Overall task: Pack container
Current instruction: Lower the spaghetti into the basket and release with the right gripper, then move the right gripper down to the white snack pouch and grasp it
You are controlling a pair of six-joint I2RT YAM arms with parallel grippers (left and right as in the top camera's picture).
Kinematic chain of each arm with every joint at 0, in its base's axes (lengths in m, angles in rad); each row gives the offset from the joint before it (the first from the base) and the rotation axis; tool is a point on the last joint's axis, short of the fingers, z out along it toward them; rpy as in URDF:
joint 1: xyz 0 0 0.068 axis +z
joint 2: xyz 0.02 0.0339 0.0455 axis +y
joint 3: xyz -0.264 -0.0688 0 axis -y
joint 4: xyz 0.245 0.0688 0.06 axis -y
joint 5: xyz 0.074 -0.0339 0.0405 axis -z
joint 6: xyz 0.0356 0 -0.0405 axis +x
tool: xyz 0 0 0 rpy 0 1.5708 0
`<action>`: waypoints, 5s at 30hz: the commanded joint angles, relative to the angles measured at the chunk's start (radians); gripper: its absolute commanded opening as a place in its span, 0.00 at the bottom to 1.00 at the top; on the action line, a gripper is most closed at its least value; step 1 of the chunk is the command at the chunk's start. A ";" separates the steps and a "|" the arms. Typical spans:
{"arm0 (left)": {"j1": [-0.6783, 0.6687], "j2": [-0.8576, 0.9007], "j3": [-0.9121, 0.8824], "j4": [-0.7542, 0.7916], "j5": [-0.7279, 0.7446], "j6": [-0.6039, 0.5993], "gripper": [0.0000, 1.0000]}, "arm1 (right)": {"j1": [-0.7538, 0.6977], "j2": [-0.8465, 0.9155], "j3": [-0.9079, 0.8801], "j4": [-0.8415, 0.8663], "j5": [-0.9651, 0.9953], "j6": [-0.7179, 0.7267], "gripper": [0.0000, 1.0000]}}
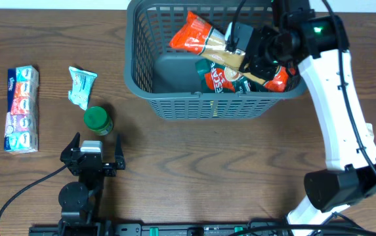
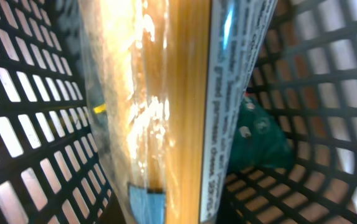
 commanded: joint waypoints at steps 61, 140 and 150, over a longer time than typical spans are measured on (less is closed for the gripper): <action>0.000 -0.006 -0.027 -0.010 -0.002 0.006 0.99 | -0.349 0.002 0.220 -0.356 0.665 1.445 0.99; 0.000 -0.006 -0.027 -0.010 -0.002 0.006 0.99 | -0.934 -0.288 -0.835 0.319 0.272 0.931 0.96; 0.000 -0.006 -0.027 -0.010 -0.002 0.006 0.99 | -0.936 -0.180 -0.846 0.325 0.286 0.928 0.95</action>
